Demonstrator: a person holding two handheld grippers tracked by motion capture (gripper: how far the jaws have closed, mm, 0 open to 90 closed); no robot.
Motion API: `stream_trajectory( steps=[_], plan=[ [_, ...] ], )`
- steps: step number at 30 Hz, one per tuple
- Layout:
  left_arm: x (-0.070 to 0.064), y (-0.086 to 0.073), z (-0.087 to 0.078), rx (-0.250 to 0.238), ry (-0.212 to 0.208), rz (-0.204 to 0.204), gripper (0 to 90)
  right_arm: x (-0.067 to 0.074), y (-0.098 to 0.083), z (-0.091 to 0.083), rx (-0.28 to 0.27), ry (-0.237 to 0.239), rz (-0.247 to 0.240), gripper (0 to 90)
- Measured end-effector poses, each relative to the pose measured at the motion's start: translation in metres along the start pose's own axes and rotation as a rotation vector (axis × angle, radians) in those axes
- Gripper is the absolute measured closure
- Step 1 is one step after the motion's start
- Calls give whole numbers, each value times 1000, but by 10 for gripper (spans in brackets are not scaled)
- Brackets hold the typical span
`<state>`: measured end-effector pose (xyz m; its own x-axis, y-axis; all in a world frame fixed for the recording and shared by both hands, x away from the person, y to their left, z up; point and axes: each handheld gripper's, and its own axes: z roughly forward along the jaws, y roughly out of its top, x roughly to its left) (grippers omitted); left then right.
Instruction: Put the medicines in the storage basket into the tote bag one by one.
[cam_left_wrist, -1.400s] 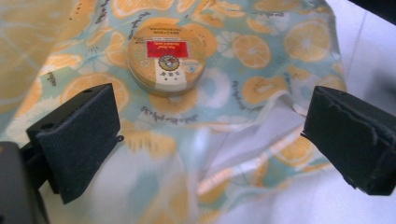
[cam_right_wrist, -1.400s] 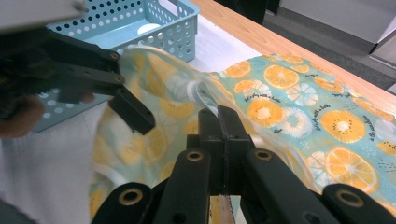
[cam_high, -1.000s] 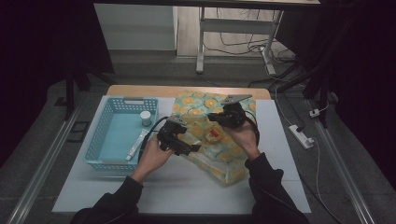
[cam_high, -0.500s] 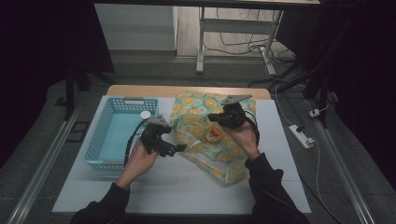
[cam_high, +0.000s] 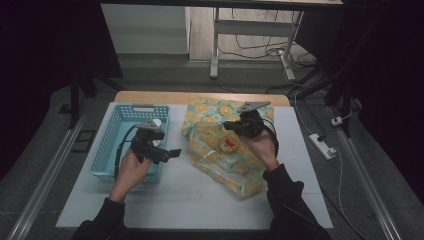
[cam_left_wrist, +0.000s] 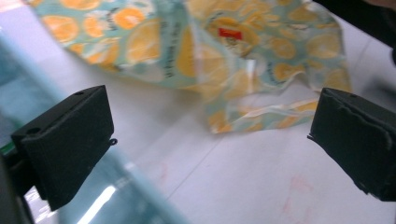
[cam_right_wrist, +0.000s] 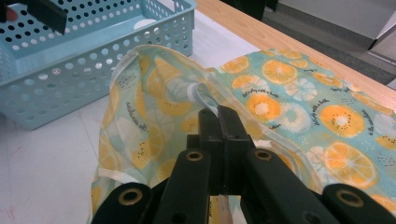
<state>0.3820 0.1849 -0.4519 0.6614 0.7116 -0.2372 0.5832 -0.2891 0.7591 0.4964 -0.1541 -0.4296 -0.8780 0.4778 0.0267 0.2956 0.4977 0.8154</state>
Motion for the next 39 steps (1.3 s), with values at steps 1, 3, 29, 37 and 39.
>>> stream_trajectory(
  steps=[1,3,29,37,39],
  plan=[
    [2,-1,-3,-2,2,-6,0,0,0,0,0,0,0,900],
    [6,-2,-6,0,7,-18,0,0,0,0,1,0,1,900],
    [56,-25,-18,137,255,-88,0,-1,-2,4,11,-1,1,900],
    [63,-27,-2,237,278,-64,0,0,-3,6,18,1,-1,900],
    [65,-29,2,268,273,-71,0,-1,-3,6,19,1,-1,900]
  ],
)
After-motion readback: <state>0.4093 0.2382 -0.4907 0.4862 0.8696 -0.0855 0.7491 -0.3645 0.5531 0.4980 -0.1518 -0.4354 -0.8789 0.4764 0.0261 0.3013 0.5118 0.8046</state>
